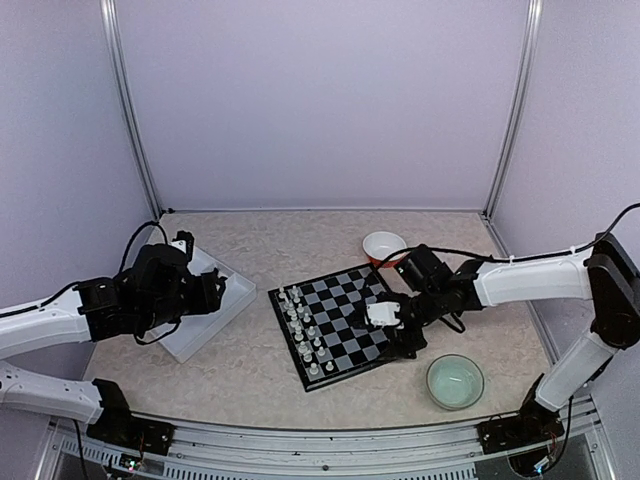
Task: Set up the chess pieces on the board
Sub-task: Adjust the chessboard at the center of the board, then move the storage box to the center of the board, then pick up the bishop from the storage box, then place the bishop on f8.
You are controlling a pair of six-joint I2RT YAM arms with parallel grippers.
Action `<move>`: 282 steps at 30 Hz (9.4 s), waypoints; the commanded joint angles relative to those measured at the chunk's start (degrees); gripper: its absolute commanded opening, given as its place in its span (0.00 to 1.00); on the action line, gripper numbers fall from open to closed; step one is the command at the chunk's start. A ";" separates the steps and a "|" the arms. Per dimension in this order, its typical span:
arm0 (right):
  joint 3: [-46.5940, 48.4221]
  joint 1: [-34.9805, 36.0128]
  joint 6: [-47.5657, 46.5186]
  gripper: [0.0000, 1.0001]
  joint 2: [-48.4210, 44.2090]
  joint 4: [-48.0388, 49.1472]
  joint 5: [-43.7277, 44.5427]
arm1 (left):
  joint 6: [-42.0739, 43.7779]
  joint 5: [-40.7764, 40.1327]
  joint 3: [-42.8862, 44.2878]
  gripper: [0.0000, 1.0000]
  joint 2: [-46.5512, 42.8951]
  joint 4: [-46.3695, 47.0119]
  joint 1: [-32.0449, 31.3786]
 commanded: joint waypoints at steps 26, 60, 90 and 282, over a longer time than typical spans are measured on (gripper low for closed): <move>-0.08 -28.13 -1.74 0.18 5.00 0.41 -2.60 | -4.44 20.60 4.78 0.00 46.34 28.62 4.47; -13.02 -26.70 -15.35 0.15 -10.65 -7.47 3.62 | -2.15 27.58 9.57 0.00 48.88 30.42 -1.21; -10.82 -31.33 3.90 0.26 -20.56 -1.35 -10.60 | -4.12 14.72 -3.73 0.07 15.93 -8.54 16.67; -4.58 -41.96 12.94 0.29 -9.50 -1.99 -11.88 | 15.27 27.05 91.58 0.09 91.09 -16.55 -18.48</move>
